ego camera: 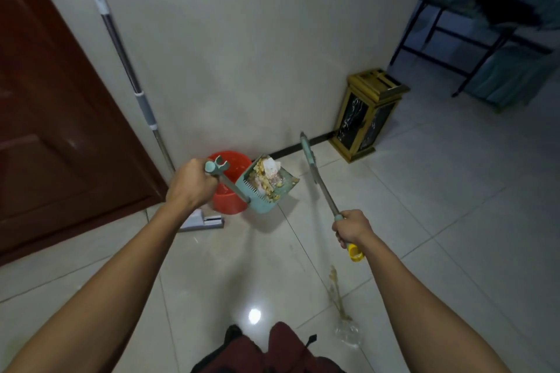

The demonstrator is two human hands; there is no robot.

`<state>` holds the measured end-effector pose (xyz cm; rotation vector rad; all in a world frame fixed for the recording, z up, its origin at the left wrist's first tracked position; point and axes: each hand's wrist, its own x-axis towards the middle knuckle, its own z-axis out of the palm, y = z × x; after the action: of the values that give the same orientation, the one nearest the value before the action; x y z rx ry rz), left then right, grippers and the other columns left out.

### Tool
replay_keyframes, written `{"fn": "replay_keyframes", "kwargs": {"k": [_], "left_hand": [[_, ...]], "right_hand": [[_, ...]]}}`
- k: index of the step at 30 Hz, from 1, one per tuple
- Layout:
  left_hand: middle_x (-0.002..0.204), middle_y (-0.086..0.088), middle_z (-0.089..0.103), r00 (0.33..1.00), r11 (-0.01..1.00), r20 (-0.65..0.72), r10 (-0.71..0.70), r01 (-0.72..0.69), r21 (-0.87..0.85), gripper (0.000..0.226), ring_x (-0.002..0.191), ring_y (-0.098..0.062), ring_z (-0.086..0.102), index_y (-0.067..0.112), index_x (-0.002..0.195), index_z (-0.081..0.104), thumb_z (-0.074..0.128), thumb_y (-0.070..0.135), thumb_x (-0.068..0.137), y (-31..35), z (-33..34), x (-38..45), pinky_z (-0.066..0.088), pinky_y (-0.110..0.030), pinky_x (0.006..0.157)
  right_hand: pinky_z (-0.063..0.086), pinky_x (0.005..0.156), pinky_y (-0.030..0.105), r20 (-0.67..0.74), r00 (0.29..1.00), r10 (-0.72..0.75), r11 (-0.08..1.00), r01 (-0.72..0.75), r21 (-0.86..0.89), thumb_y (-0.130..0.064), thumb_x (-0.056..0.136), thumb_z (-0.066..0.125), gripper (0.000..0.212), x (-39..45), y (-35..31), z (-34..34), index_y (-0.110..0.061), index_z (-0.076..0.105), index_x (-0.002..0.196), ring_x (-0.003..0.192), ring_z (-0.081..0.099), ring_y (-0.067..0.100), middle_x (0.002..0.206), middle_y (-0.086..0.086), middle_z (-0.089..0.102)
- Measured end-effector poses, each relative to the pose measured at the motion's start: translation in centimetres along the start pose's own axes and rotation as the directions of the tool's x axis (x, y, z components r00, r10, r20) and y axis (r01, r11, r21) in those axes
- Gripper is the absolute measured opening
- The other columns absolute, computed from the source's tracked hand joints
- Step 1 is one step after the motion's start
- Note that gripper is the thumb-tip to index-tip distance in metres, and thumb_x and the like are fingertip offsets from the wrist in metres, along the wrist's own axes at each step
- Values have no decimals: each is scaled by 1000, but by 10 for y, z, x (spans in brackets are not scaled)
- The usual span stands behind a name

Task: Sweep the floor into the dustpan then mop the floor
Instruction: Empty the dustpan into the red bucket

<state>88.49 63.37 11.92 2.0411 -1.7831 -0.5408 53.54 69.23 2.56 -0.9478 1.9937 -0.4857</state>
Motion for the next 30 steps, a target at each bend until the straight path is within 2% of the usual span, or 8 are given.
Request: {"fn": "replay_keyframes", "kwargs": {"k": [3, 8, 11, 16, 19, 22, 25, 30], "left_hand": [[79, -3, 73, 1000, 999, -16, -23, 22, -37, 11, 78, -34, 69, 22, 82, 69, 64, 31, 80, -16, -22, 10, 58, -39, 69], [79, 1, 72, 997, 996, -54, -56, 53, -69, 8, 76, -30, 67, 23, 84, 73, 66, 26, 83, -47, -53, 20, 59, -43, 74], [84, 0, 72, 992, 996, -91, -81, 78, -44, 10, 79, -31, 66, 26, 88, 74, 66, 25, 82, -70, -65, 26, 56, -40, 73], [85, -5, 72, 987, 992, -106, -122, 124, 11, 8, 79, -36, 65, 24, 80, 70, 61, 26, 80, -99, -76, 37, 55, -40, 68], [89, -8, 73, 987, 989, -101, -121, 129, 72, 12, 83, -40, 66, 25, 86, 70, 61, 28, 79, -110, -81, 48, 56, -41, 70], [93, -10, 73, 991, 986, -92, -98, 110, 128, 16, 87, -41, 67, 24, 90, 70, 59, 32, 82, -112, -80, 61, 56, -40, 71], [97, -10, 73, 996, 980, -69, -56, 68, 189, 17, 89, -40, 67, 27, 94, 70, 57, 25, 83, -107, -73, 75, 55, -39, 71], [97, -10, 72, 997, 946, -6, 74, -68, 318, 19, 89, -38, 67, 28, 102, 69, 58, 23, 87, -89, -59, 105, 56, -39, 72]], "right_hand": [[46, 46, 28, 5, 1000, -14, 1000, 14, 1, 1, 76, 58, 12, 2, -18, 15, 0, 68, 83, 40, 53, 26, 53, 15, 58], [46, 45, 28, 23, 999, -39, 999, 39, 0, 3, 79, 58, 13, 2, -44, 45, -1, 68, 86, 41, 53, 26, 57, 16, 58], [46, 45, 28, 39, 998, -52, 999, 52, -13, 3, 80, 57, 13, 3, -59, 63, -3, 67, 85, 40, 53, 26, 60, 16, 59], [46, 43, 27, 76, 995, -67, 996, 71, -48, 4, 81, 57, 14, 4, -81, 88, -1, 66, 91, 41, 53, 25, 66, 17, 60], [46, 44, 27, 81, 993, -86, 992, 92, -83, 3, 83, 57, 15, 2, -89, 100, -10, 62, 91, 47, 55, 26, 69, 18, 63], [46, 44, 27, 89, 992, -84, 992, 91, -85, 3, 83, 57, 18, 2, -94, 109, -12, 61, 92, 46, 54, 25, 64, 17, 62], [47, 45, 28, 105, 992, -65, 994, 73, -77, 4, 83, 58, 20, 8, -99, 118, -12, 62, 95, 47, 54, 25, 66, 17, 63], [47, 45, 28, 115, 993, -23, 997, 30, -66, 3, 81, 59, 19, 18, -95, 128, -5, 66, 97, 43, 52, 25, 63, 17, 61]]}}
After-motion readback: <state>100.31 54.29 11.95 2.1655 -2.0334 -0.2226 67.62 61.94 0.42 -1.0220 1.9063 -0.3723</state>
